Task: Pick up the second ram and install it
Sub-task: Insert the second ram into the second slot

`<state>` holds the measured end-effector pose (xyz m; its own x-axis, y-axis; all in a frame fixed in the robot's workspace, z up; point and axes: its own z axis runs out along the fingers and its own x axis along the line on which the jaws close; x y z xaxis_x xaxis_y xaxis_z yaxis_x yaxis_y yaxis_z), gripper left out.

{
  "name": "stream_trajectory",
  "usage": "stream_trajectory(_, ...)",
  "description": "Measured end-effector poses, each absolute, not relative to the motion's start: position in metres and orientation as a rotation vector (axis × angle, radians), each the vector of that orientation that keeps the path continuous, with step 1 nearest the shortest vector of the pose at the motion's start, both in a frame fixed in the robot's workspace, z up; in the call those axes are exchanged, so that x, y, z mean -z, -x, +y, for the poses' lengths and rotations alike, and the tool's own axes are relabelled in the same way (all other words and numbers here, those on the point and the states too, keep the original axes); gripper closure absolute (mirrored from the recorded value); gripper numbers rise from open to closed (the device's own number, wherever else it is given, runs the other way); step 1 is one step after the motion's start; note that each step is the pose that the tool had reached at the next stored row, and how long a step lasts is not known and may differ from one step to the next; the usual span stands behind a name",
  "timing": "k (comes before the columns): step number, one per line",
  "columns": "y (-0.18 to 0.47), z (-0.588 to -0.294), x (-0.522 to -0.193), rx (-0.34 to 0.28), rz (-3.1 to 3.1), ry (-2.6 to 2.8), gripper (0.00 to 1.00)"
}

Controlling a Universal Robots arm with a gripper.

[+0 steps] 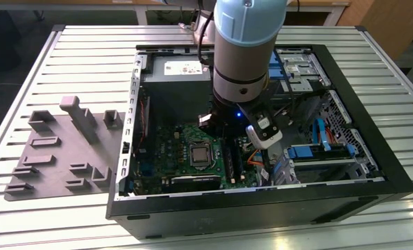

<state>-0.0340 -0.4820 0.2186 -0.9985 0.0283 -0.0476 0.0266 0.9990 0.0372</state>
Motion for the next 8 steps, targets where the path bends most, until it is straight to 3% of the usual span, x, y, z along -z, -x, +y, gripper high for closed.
stream_trajectory(8,0.034,-0.482,-0.237,-0.054,3.093,-0.043,0.81)
